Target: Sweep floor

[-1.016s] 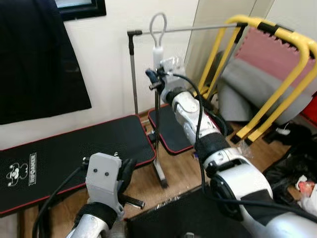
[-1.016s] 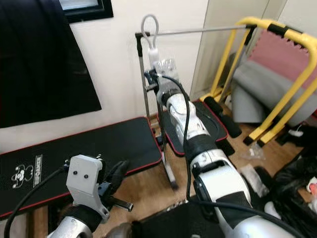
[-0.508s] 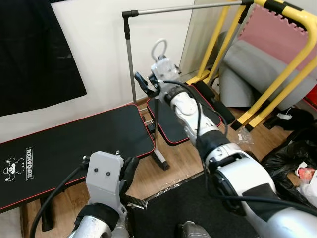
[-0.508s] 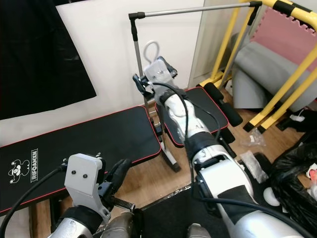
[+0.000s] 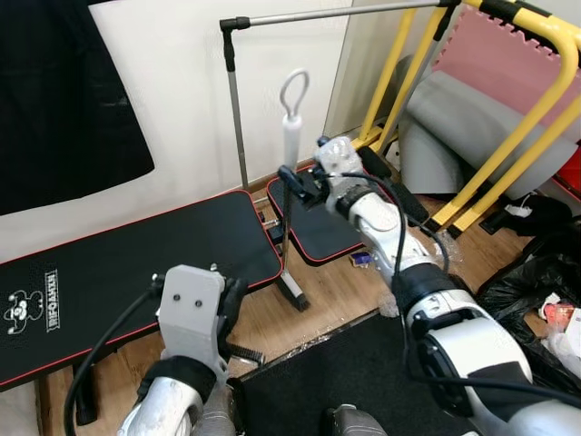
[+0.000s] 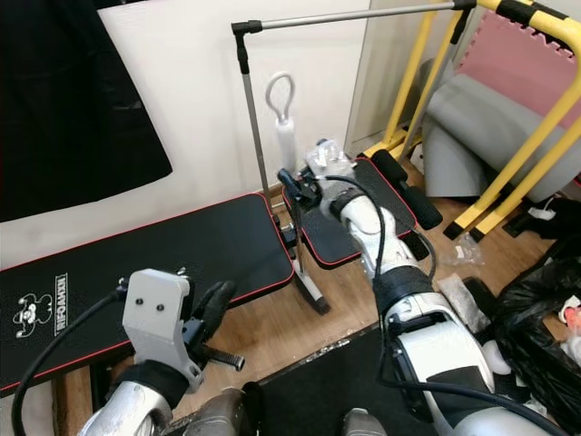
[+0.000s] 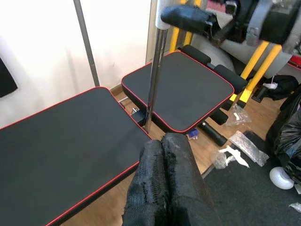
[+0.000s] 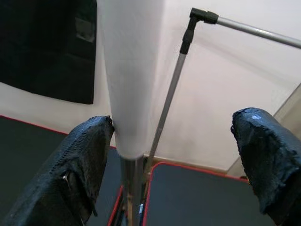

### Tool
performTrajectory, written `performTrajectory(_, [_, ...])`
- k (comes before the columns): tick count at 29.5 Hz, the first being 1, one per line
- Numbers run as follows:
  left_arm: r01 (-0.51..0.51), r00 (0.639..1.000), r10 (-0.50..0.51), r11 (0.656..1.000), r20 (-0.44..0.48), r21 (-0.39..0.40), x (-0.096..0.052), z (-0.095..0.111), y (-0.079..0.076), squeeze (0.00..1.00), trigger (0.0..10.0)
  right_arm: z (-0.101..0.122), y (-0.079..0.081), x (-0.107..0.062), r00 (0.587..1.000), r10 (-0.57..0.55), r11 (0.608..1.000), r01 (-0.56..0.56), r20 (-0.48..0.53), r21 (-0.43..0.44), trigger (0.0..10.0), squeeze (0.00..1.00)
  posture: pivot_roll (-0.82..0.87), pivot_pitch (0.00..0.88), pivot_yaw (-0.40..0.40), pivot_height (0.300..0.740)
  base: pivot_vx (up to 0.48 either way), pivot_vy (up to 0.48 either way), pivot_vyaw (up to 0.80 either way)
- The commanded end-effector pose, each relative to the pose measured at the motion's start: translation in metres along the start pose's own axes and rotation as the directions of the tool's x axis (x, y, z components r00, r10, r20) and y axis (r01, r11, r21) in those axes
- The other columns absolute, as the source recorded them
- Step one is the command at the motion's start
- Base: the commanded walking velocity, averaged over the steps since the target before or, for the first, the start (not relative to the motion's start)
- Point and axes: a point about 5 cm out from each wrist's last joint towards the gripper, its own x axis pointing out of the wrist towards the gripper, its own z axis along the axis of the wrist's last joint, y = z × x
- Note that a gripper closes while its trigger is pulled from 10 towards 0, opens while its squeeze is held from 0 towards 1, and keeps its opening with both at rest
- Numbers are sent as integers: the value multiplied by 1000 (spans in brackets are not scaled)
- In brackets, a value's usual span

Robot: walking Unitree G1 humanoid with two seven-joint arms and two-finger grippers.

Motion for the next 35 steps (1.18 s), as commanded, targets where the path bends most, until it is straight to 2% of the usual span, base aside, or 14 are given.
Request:
performTrajectory(1, [-38, 999, 38, 999, -27, 1, 1, -6, 2, 0, 10000, -5, 2, -3, 1000, 21, 999, -20, -13, 40, 10000, 0, 3, 196, -63, 740, 0, 0, 0])
performTrajectory(3, [-38, 999, 38, 999, -26, 4, 3, -6, 3, 0, 10000, -7, 4, -8, 998, 68, 995, -66, -18, 69, 10000, 0, 0, 188, -63, 740, 0, 0, 0])
performTrajectory(5, [-38, 999, 38, 999, -26, 4, 3, -6, 3, 0, 10000, -7, 4, -8, 998, 68, 995, -66, -18, 69, 10000, 0, 0, 188, -63, 740, 0, 0, 0])
performTrajectory(10, [-41, 999, 41, 999, -20, 16, 9, -8, 7, 0, 10000, -17, 11, -26, 991, 130, 985, -125, -35, 122, 10000, 0, -15, 169, -56, 740, 0, 0, 0])
performTrajectory(18, [-35, 999, 36, 999, -19, 20, 14, -10, 10, 0, 10000, -15, 13, -40, 986, 160, 971, -149, -42, 187, 10000, 0, -25, 147, -49, 740, 0, 0, 0])
performTrajectory(20, [-45, 999, 45, 999, -24, 23, 15, -11, 13, 0, 10000, -16, 19, -46, 985, 166, 963, -151, -53, 222, 10000, 0, -27, 128, -47, 740, 124, 0, -800])
performTrajectory(23, [-56, 998, 57, 998, -31, 26, 16, -13, 15, 0, 10000, -15, 22, -50, 985, 165, 963, -149, -54, 223, 10000, 0, -27, 124, -46, 740, 360, 0, -800])
performTrajectory(25, [-72, 997, 72, 997, -18, 10, 19, -11, 19, 0, 10000, -14, 26, -61, 990, 131, 967, -114, -61, 227, 10000, 0, -32, 116, -39, 740, 184, 0, -400])
performTrajectory(26, [-72, 997, 72, 997, -18, 10, 19, -11, 19, 0, 10000, -14, 26, -61, 990, 131, 967, -114, -61, 227, 10000, 0, -32, 116, -39, 740, 0, 0, 0])
performTrajectory(28, [-68, 997, 68, 998, -19, 8, 22, -12, 21, 0, 10000, -17, 30, -74, 986, 131, 968, -105, -101, 227, 10000, 0, -41, 107, -32, 740, 0, 0, -291])
performTrajectory(35, [-48, 999, 48, 999, -24, 18, 29, -15, 24, 0, 10000, -14, 36, -86, 980, 142, 964, -104, -143, 245, 10000, 0, -57, 80, -21, 740, 0, 0, -769])
